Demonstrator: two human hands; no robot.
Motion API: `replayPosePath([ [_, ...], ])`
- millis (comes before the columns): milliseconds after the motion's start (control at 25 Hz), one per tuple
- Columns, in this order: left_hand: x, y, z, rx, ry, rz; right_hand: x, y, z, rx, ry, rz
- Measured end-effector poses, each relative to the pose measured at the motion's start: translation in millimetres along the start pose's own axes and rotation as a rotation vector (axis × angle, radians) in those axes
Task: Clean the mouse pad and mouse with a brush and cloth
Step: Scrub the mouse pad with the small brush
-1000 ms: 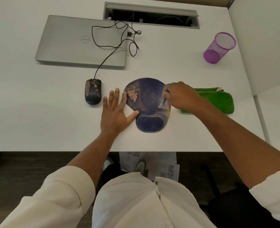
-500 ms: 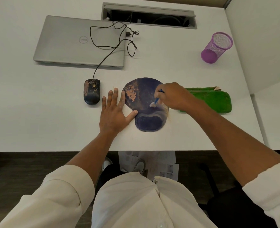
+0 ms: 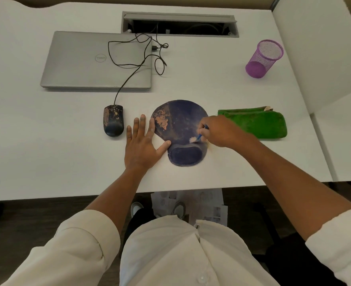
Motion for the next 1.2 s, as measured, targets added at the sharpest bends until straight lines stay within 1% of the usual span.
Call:
replayPosePath([
  [80, 0, 0, 0, 0.002, 0.001, 0.002, 6, -1, 3, -0.019, 0.013, 0.139],
  [120, 0, 0, 0, 0.003, 0.0, 0.0, 6, 0, 5, -0.009, 0.019, 0.161],
  [240, 0, 0, 0, -0.002, 0.0, -0.007, 0, -1, 14, 0.095, 0.014, 0.134],
  [360, 0, 0, 0, -0.015, 0.002, -0.004, 15, 7, 20, 0.2, -0.092, 0.1],
  [440, 1, 1, 0, -0.019, 0.004, -0.001, 24, 14, 19, 0.246, -0.153, -0.017],
  [520, 1, 2, 0, -0.021, 0.003, -0.001, 19, 10, 18, 0.257, -0.182, -0.232],
  [560, 2, 2, 1, -0.022, 0.002, -0.001, 13, 5, 19, 0.247, -0.172, -0.281],
  [640, 2, 3, 1, -0.021, 0.003, 0.0, 8, -1, 20, 0.235, -0.131, -0.252],
  [840, 1, 2, 0, -0.023, 0.004, -0.006, 11, 18, 14, 0.343, -0.025, -0.193],
  [880, 1, 2, 0, -0.019, 0.003, -0.005, 7, 18, 13, 0.34, 0.009, -0.175],
  [960, 1, 2, 0, -0.013, 0.001, -0.005, -4, 12, 10, 0.277, 0.089, -0.109],
  [1040, 1, 1, 0, -0.01, -0.001, -0.01, -7, 5, 9, 0.145, 0.164, -0.029],
  [1120, 1, 1, 0, -0.012, 0.001, -0.012, 0, 4, 7, 0.003, 0.199, 0.033],
  [1160, 1, 1, 0, -0.013, 0.001, -0.012, 4, 8, 6, -0.023, 0.209, 0.048],
  [1200, 1, 1, 0, -0.013, 0.002, -0.012, 5, 13, 3, -0.005, 0.216, 0.052],
])
Point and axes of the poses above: each hand's wrist, its own z-axis away from the middle knuckle, its own y-axis out of the back of the hand, x = y × z, the point moved 7 cm from there along -z, towards the middle knuckle, and after that the axes turned 10 degrees about x, right-handed, at the moved point
